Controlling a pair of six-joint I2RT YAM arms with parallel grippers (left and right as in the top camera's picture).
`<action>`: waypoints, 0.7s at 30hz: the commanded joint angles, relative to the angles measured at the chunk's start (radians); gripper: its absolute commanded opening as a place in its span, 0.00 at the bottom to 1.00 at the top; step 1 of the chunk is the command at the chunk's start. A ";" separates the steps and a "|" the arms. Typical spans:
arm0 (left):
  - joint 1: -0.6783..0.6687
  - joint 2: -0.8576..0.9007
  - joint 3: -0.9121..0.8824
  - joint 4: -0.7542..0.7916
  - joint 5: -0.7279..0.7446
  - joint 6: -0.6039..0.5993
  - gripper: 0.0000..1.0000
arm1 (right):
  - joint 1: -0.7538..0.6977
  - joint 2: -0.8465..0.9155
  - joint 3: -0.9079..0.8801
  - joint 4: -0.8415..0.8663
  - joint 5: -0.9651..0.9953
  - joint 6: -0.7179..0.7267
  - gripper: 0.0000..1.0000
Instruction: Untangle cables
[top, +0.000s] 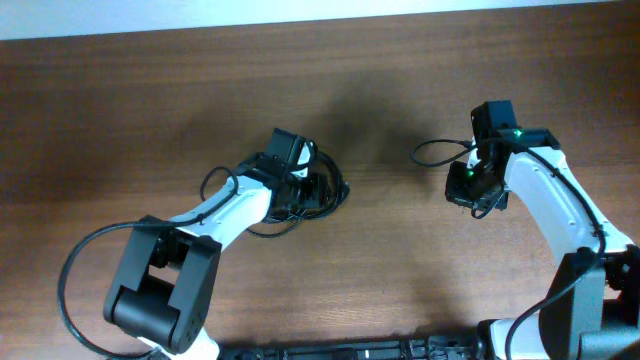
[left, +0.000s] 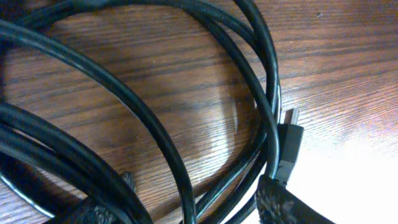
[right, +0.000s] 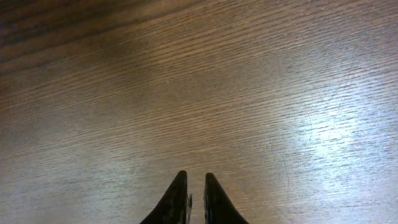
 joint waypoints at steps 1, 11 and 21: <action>-0.019 0.029 0.002 0.030 0.000 -0.011 0.00 | 0.002 0.002 -0.004 -0.003 -0.006 -0.002 0.10; 0.110 -0.336 0.091 0.084 0.617 -0.011 0.00 | 0.002 0.002 -0.004 0.269 -0.931 -0.320 0.24; 0.105 -0.336 0.091 0.275 0.940 -0.087 0.00 | 0.002 0.003 -0.004 0.386 -0.747 -0.262 0.36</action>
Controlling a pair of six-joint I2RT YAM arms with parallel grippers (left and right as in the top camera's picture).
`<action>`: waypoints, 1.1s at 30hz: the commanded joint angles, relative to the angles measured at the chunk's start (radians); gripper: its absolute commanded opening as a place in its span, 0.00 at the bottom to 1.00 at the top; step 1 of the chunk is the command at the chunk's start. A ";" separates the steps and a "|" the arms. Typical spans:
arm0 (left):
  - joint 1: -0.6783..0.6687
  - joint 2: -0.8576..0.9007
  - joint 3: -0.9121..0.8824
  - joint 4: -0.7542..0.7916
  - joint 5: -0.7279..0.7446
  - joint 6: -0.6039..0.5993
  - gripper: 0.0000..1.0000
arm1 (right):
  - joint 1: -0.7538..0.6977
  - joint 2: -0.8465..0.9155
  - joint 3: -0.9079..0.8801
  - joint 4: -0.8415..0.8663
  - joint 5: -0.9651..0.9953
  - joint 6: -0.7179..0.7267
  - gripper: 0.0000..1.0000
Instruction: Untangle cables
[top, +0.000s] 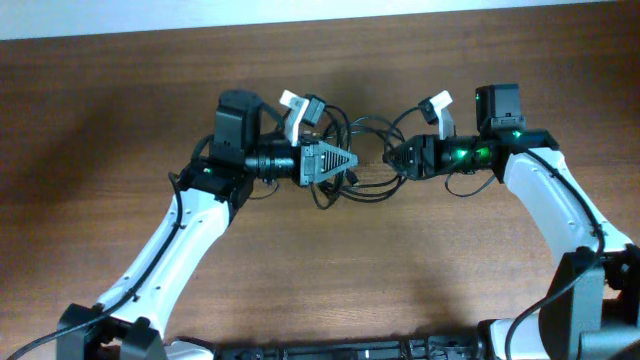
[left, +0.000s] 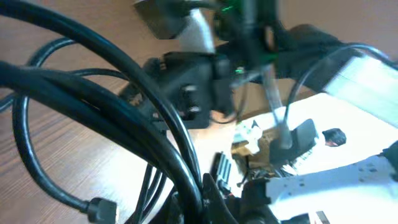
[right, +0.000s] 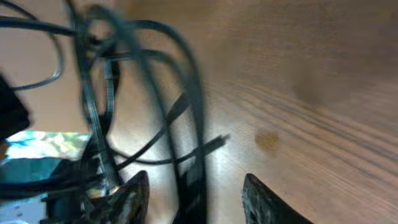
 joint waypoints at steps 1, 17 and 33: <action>-0.002 -0.019 0.026 0.122 0.144 -0.073 0.00 | 0.003 0.003 0.003 -0.003 0.183 0.071 0.30; 0.166 -0.019 0.026 -0.600 -1.407 -0.066 0.00 | 0.003 0.005 0.003 -0.355 1.017 0.387 0.04; 0.239 -0.019 0.026 -0.570 -1.106 0.079 0.00 | 0.003 0.005 0.003 -0.342 0.847 0.325 0.05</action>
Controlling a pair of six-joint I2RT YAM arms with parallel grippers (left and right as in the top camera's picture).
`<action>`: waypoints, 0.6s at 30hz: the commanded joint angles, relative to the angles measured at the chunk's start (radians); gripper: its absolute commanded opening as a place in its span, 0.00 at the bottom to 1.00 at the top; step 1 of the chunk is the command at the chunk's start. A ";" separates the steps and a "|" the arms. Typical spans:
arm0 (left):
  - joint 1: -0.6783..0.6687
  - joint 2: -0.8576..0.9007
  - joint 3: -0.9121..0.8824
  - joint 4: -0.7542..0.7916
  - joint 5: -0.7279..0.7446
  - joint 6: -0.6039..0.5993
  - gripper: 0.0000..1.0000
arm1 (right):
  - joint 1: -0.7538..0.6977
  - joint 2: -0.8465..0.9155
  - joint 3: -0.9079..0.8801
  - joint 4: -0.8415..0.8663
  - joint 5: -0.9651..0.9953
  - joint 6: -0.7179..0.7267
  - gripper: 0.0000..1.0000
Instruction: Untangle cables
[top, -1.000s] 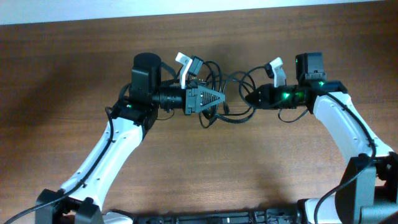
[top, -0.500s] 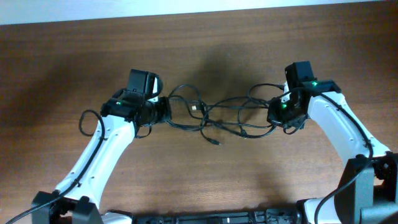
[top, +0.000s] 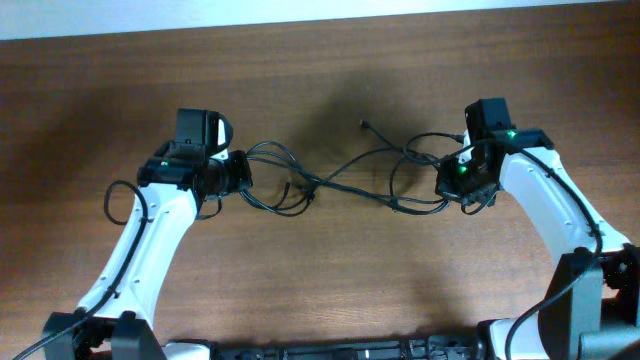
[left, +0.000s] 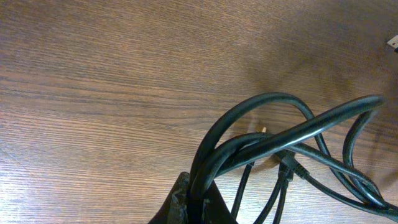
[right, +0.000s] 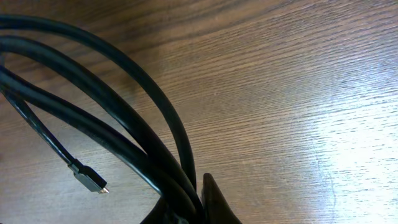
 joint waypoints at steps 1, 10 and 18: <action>0.029 -0.019 0.008 0.010 -0.134 0.032 0.00 | -0.021 0.003 -0.002 -0.022 0.049 -0.023 0.07; 0.029 -0.019 0.008 0.078 0.690 0.542 0.01 | -0.021 0.003 -0.002 -0.011 0.035 -0.023 0.36; -0.008 -0.019 0.008 0.089 0.958 0.594 0.00 | 0.144 0.003 -0.002 0.404 -0.542 -0.160 0.64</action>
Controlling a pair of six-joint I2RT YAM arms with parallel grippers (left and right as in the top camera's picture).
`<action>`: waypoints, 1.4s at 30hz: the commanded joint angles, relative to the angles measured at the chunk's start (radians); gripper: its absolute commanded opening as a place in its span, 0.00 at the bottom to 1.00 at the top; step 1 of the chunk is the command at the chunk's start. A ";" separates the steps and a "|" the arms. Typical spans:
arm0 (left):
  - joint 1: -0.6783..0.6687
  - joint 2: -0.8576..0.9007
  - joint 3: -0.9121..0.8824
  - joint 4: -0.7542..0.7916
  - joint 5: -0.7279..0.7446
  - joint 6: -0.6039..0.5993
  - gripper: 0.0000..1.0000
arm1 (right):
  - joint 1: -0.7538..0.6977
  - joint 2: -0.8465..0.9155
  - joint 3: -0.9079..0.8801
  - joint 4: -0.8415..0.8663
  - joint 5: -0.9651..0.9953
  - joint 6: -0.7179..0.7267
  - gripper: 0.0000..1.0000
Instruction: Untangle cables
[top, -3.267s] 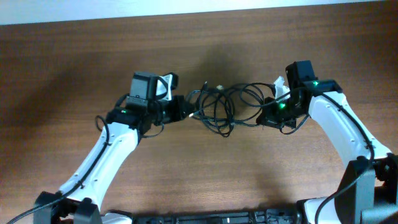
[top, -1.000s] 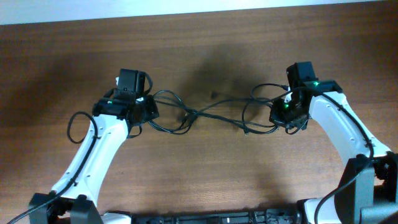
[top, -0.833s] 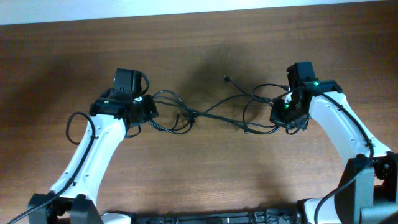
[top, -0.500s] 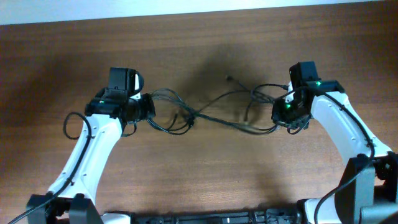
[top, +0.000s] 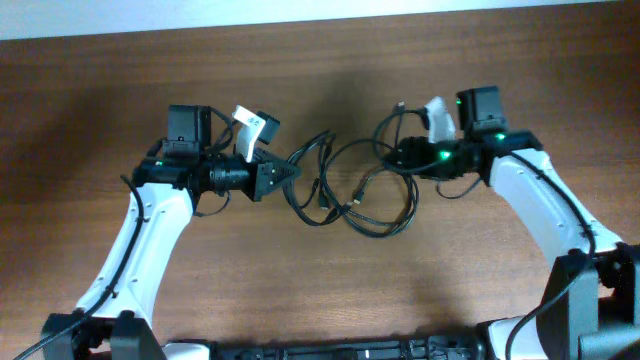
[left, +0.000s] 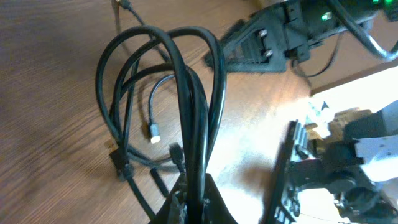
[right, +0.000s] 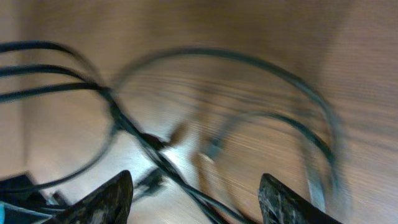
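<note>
Several black cables (top: 383, 233) hang and lie in tangled loops between my two grippers at the middle of the table. My left gripper (top: 290, 170) points to the right, and in its wrist view the gripper (left: 193, 200) is shut on a bundle of cable strands (left: 185, 93) that loop away from it. My right gripper (top: 395, 155) faces it from the right. In the blurred right wrist view that gripper (right: 196, 205) stands wide open, with thin cable strands and a plug (right: 153, 141) in front of it and one strand crossing between its fingers.
The dark wooden table (top: 320, 300) runs under both arms. A pale wall strip borders its far edge (top: 300, 12). A white tag (top: 250, 125) sits on the left wrist, and another one (top: 435, 110) on the right wrist.
The cables were stretched between two shut, downward-facing grippers. Now both grippers point at each other, closer together. The right one has opened, and the cables sag in loose loops.
First my left gripper was open over the cable pile and the right one shut over bare wood. Then both faced each other with cables between them. Then each was shut on cables, pulled apart. Now only the left holds them.
</note>
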 joint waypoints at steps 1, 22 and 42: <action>-0.055 -0.019 0.008 0.004 0.083 0.024 0.00 | 0.092 0.003 0.006 0.109 0.027 0.070 0.64; -0.116 -0.019 0.008 -0.013 -0.082 0.015 0.00 | 0.193 0.184 -0.004 0.108 0.503 0.711 0.48; 0.003 -0.019 0.008 0.061 -0.261 -0.317 0.04 | 0.185 0.185 -0.002 0.018 0.023 -0.087 0.64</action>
